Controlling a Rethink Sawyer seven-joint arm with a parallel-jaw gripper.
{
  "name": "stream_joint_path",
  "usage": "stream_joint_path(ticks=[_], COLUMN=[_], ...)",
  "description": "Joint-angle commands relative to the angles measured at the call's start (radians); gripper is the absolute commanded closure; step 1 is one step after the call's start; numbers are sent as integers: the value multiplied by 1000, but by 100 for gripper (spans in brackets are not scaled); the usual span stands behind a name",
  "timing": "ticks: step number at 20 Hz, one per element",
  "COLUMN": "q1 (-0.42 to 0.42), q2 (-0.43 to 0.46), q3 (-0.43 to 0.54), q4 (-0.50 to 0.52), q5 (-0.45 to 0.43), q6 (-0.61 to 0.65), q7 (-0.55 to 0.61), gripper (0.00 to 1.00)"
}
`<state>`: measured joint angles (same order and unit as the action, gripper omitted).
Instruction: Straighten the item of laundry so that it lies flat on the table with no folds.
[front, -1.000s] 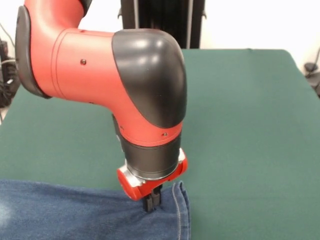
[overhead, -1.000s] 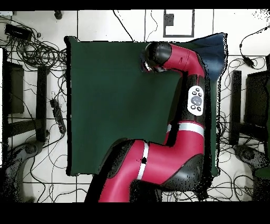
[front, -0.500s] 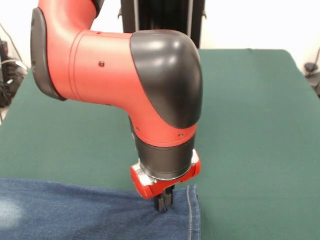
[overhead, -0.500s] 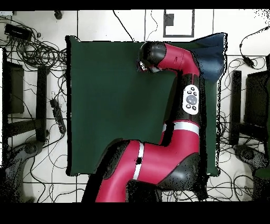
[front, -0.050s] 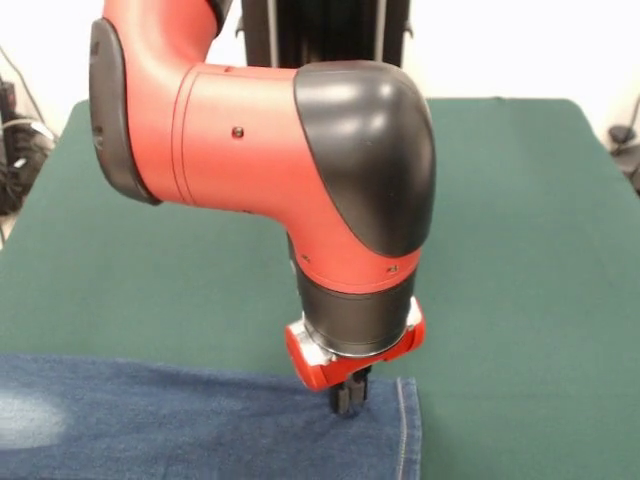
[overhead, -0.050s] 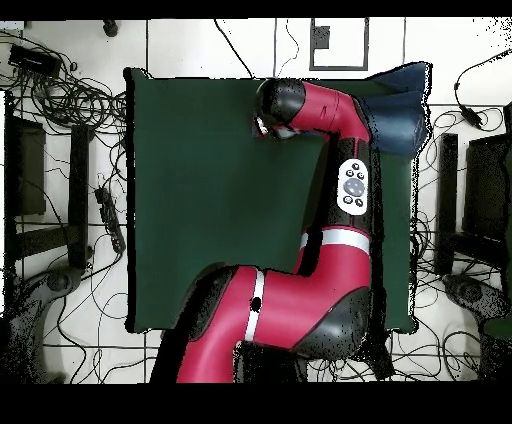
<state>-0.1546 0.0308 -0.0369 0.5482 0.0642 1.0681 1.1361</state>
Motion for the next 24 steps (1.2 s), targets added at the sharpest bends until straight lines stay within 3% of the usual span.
stream_joint_path(ticks=[1, 6, 24], q1=[134, 148, 186], q2=[54, 45, -36], q3=[110, 97, 93], q4=[126, 134, 224], q5=[105, 94, 121], q6=[249, 322, 360], q7=[364, 398, 429], gripper=[100, 100, 100])
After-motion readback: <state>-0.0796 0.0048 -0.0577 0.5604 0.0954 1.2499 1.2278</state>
